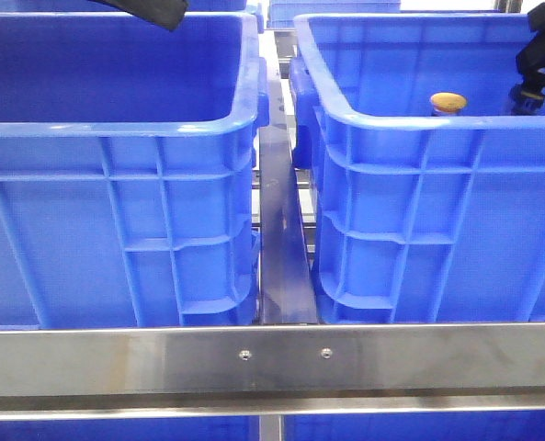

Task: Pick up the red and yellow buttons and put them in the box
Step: 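Carry the red button with the right gripper into the other crate, then open the right gripper to place the red button beside the yellow one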

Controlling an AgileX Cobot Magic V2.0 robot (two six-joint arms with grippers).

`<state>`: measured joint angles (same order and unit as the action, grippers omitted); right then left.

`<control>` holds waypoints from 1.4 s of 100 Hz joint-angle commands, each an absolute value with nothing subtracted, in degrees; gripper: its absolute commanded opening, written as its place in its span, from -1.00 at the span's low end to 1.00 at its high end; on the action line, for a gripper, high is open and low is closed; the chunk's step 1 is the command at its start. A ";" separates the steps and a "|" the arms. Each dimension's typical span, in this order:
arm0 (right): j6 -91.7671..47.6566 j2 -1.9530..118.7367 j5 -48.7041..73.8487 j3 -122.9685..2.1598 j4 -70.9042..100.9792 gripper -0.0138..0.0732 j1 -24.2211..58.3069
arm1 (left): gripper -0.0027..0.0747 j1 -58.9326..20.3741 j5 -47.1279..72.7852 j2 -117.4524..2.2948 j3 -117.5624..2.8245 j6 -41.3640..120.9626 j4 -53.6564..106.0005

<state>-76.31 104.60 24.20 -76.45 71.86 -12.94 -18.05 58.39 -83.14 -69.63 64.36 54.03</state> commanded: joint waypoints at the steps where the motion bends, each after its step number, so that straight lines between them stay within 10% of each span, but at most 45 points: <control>1: -77.21 103.05 23.41 -79.25 74.06 -0.45 -12.88 | 0.80 -17.79 58.58 -80.94 -71.55 63.82 58.12; 67: -79.87 109.44 21.29 -80.53 74.58 -0.44 -12.88 | 0.80 -17.79 58.72 -80.94 -71.55 63.59 59.13; 96: -79.87 109.26 21.96 -80.53 75.55 0.65 -12.88 | 0.80 -17.79 58.72 -80.94 -71.55 63.59 59.13; 140: -79.17 103.07 24.56 -75.89 75.92 0.55 -13.01 | 0.80 -17.79 58.92 -80.94 -71.55 63.59 59.13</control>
